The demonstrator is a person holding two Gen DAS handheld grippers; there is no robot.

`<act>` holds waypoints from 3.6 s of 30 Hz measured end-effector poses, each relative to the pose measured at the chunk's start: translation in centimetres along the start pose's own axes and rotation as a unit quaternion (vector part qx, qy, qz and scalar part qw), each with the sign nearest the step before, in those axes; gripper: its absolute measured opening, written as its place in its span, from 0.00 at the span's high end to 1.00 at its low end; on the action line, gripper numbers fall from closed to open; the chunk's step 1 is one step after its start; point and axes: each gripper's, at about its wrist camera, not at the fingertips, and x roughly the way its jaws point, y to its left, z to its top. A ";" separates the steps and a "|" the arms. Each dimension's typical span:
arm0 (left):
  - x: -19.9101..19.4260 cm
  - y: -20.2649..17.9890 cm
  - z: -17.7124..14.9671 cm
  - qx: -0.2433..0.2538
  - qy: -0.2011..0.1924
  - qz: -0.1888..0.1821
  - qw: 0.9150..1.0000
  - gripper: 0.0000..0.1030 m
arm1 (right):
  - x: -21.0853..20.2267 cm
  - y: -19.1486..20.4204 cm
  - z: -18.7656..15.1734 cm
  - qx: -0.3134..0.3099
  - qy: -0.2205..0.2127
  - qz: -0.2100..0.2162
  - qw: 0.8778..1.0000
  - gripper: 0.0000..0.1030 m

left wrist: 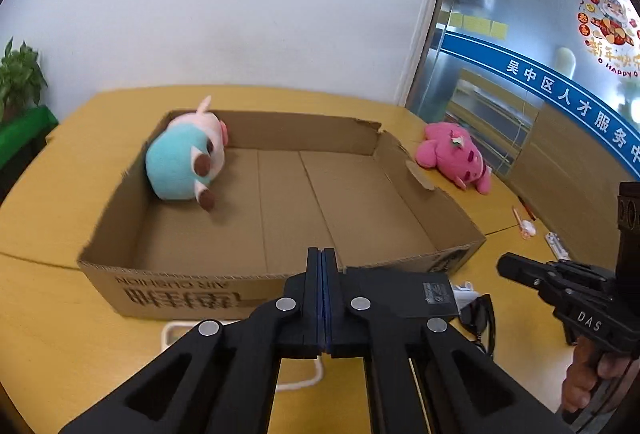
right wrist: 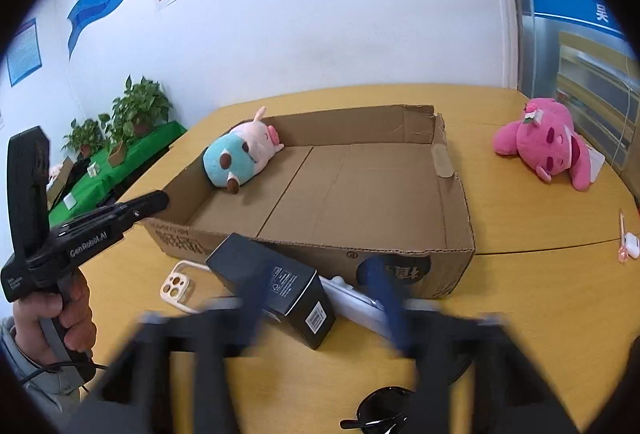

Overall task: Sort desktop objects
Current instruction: 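Withdraw both grippers and move them to the black UGREEN charger box, then close both grippers on the sides of the black charger box, then lift the black charger box with both grippers over the cardboard box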

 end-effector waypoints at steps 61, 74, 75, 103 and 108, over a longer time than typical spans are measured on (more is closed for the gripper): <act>6.1 0.0 -10.0 -0.082 0.214 -0.183 0.956 0.33 | 3.5 0.5 -10.5 -0.038 0.163 0.106 0.980 0.29; 6.7 1.8 -9.2 -0.099 0.209 -0.181 0.956 0.32 | 3.8 1.6 -11.1 -0.112 0.165 0.100 0.975 0.39; 7.0 1.8 -9.2 -0.103 0.210 -0.190 0.954 0.32 | 4.1 1.7 -11.1 -0.112 0.168 0.101 0.974 0.39; 6.7 1.2 -9.5 -0.120 0.215 -0.195 0.949 0.34 | 4.3 3.3 -12.0 -0.147 0.167 0.073 0.972 0.30; 6.5 0.6 -9.7 -0.108 0.187 -0.181 0.959 0.36 | 5.1 4.0 -12.0 -0.151 0.147 0.050 0.976 0.27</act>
